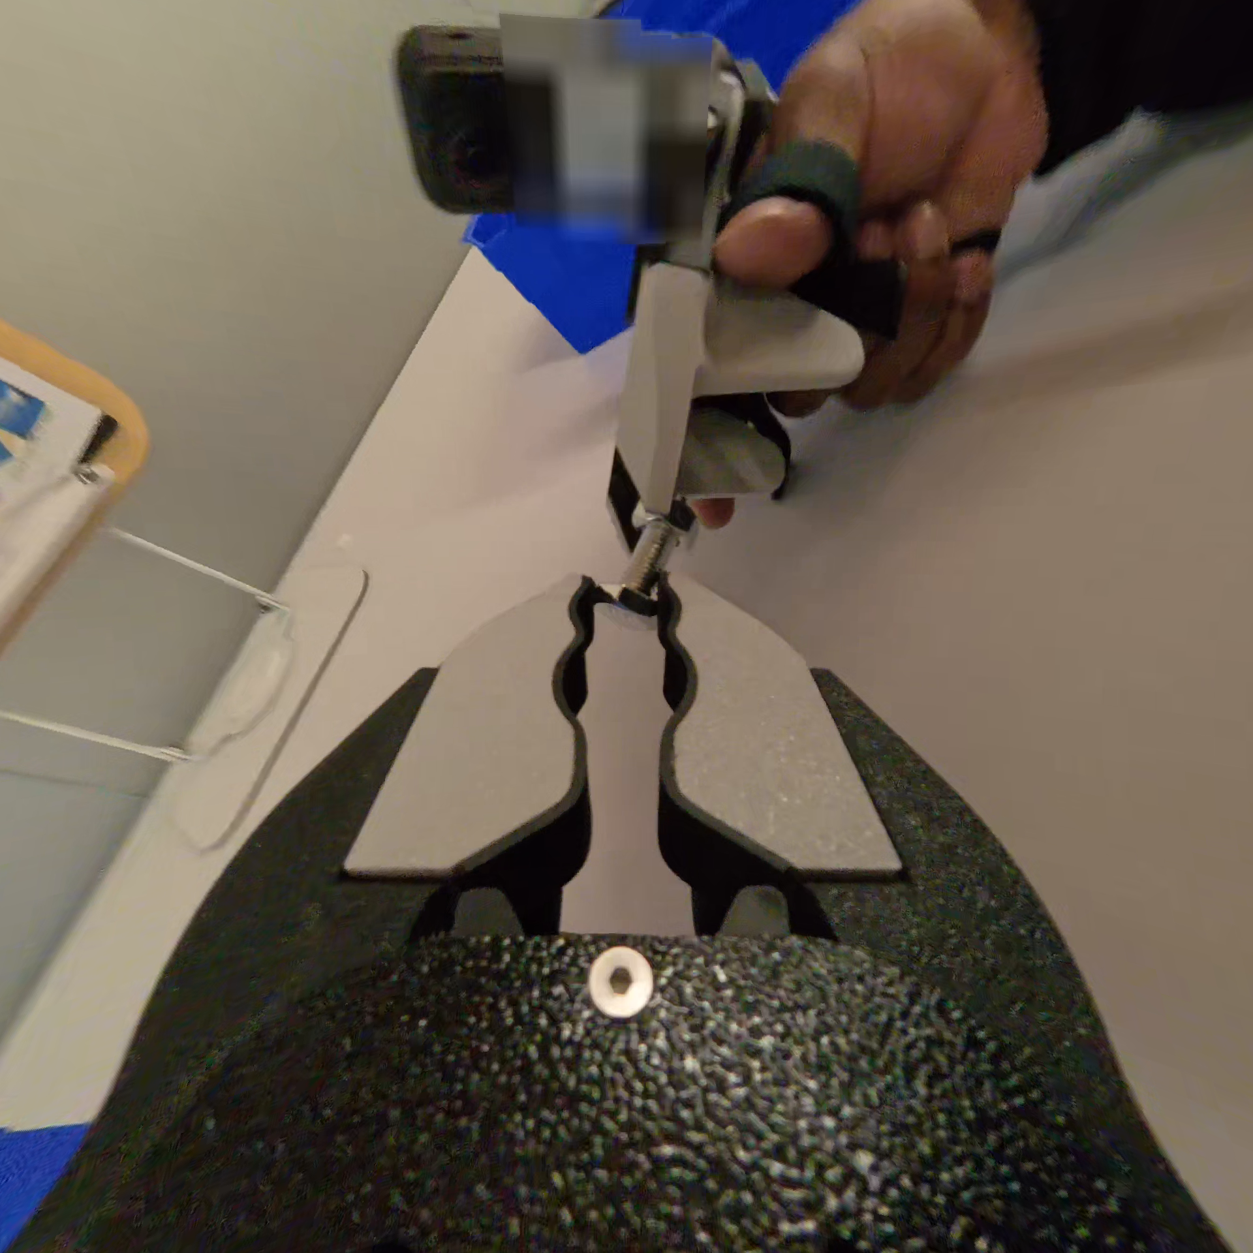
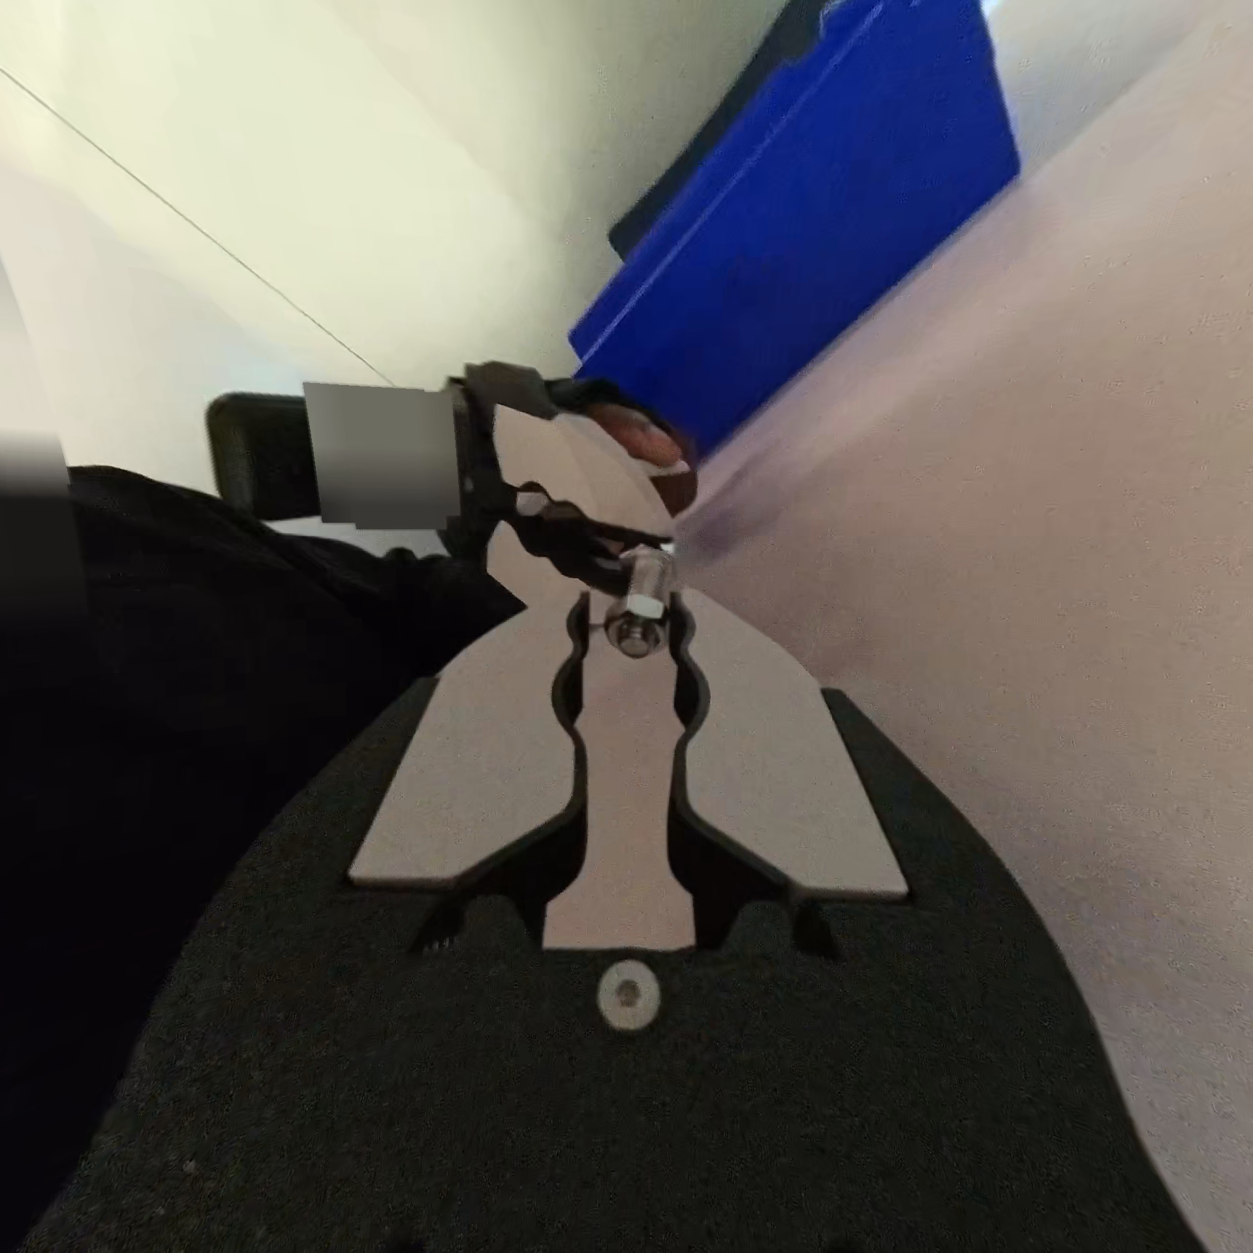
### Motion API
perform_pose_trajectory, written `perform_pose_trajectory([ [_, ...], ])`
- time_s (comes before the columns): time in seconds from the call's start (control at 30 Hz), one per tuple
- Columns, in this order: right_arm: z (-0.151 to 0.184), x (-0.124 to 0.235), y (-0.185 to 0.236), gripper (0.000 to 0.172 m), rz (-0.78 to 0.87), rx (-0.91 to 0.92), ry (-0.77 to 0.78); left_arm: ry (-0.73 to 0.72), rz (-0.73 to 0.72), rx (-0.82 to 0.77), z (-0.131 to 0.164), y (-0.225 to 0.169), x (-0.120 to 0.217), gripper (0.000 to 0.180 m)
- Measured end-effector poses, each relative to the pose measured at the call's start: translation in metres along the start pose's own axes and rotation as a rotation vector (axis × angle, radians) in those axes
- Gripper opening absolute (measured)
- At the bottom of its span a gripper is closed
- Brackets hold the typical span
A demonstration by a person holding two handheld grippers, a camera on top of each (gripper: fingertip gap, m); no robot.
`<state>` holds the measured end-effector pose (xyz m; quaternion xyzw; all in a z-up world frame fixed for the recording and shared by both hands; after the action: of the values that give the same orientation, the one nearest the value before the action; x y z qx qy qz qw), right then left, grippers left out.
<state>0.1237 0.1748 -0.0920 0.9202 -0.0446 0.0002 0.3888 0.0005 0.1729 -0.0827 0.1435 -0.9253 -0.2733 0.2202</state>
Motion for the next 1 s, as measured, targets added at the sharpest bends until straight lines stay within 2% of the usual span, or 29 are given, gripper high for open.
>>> perform_pose_trajectory([
  [0.07,-0.004,0.0,0.006,0.029,0.041,0.127,0.002,-0.022,0.027,0.127,0.002,0.007,0.002,0.017],
  [0.3,-0.002,-0.005,0.024,0.041,0.408,0.816,0.13,-0.079,0.146,0.448,0.009,0.019,0.003,0.017],
  [0.4,0.004,-0.011,0.027,0.042,0.484,0.974,0.183,-0.089,0.18,0.503,0.011,0.019,0.002,0.017],
  [0.47,0.006,-0.013,0.027,0.031,0.512,1.013,0.196,-0.082,0.189,0.498,0.011,0.017,0.0,0.017],
  [0.5,0.006,-0.013,0.026,0.021,0.523,1.008,0.203,-0.079,0.193,0.484,0.01,0.015,0.0,0.017],
  [0.6,0.005,-0.011,0.02,0.018,0.492,0.814,0.221,-0.032,0.117,0.33,0.009,0.009,-0.002,0.017],
  [0.73,0.006,-0.004,0.006,0.018,0.228,0.198,0.134,0.023,-0.064,-0.118,0.002,-0.004,0.0,0.017],
  [0.8,0.005,-0.002,0.001,0.018,0.075,0.01,0.06,0.012,-0.096,-0.164,-0.002,-0.004,0.001,0.017],
  [0.87,-0.001,0.0,0.001,0.028,0.011,-0.022,-0.007,-0.005,-0.084,-0.089,-0.003,0.001,0.002,0.017],
  [0.9,-0.004,0.0,0.001,0.036,0.027,0.019,-0.016,-0.002,-0.074,-0.035,-0.001,0.004,0.002,0.017],
  [1.0,-0.011,0.003,0.009,0.048,0.183,0.311,0.01,-0.013,-0.028,0.168,0.005,0.015,0.003,0.017],
])
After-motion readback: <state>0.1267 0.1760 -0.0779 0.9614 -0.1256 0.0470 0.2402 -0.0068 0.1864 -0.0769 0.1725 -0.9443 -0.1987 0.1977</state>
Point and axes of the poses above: each gripper's, where its closed fingertips meet, x back along the fingers, z out of its underside, y = z × x across the jaws, the point moved 7 cm from there along x, back along the fingers, and after that the axes turned 3 degrees about -z, right-handed, at the moved point
